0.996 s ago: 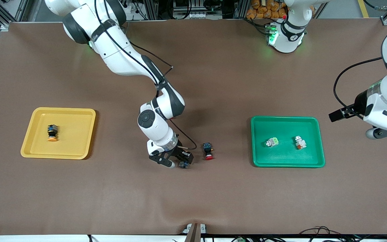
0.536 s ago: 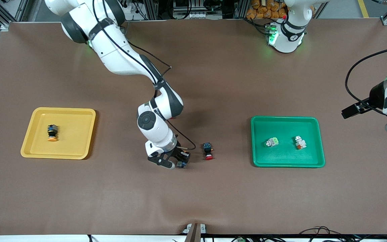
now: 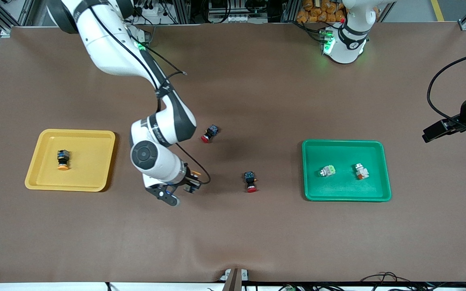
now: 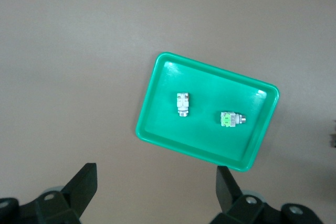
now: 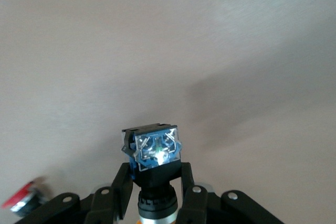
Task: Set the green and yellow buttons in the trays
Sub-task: 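Carry the yellow button to the yellow tray while the left arm withdraws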
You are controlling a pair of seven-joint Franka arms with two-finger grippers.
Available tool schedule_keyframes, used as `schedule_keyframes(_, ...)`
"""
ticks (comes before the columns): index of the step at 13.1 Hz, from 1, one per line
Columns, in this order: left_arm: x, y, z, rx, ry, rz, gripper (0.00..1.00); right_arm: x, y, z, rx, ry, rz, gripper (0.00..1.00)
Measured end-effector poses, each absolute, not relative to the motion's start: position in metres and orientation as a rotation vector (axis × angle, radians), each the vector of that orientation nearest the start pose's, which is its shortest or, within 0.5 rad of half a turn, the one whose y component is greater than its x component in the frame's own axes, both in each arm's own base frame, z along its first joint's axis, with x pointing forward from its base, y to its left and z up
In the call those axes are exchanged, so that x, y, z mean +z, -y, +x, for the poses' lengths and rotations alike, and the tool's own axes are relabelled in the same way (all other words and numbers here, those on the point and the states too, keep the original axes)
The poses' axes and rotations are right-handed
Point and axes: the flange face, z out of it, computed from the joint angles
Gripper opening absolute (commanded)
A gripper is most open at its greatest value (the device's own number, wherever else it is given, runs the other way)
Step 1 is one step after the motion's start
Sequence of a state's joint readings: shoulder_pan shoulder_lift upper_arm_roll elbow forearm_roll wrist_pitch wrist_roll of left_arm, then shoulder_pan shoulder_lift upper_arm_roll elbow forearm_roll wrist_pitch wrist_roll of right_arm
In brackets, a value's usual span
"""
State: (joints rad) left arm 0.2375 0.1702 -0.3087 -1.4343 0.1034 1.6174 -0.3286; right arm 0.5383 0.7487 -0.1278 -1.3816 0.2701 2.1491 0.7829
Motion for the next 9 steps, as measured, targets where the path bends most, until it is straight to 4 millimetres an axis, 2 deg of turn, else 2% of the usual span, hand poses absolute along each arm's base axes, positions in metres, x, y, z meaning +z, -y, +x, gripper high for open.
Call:
schedule_keyframes(2,0.600,0.022,0.609,-0.049,0.365,-3.082,1.00,0.275,-0.285,0.654,0.098,-0.636,-2.981,0.00)
schedule_keyframes(5,0.604,0.040,0.608,-0.066,0.319,-3.092,1.00,0.281,-0.204,0.637,0.165,-0.562,-3.035,0.00)
schedule_keyframes(7,0.609,0.061,0.609,-0.107,0.265,-3.109,1.00,0.266,-0.153,0.622,0.226,-0.544,-3.072,0.00)
schedule_keyframes(9,0.619,0.075,0.604,-0.145,0.225,-3.105,1.00,0.253,-0.107,0.614,0.260,-0.449,-3.111,0.00)
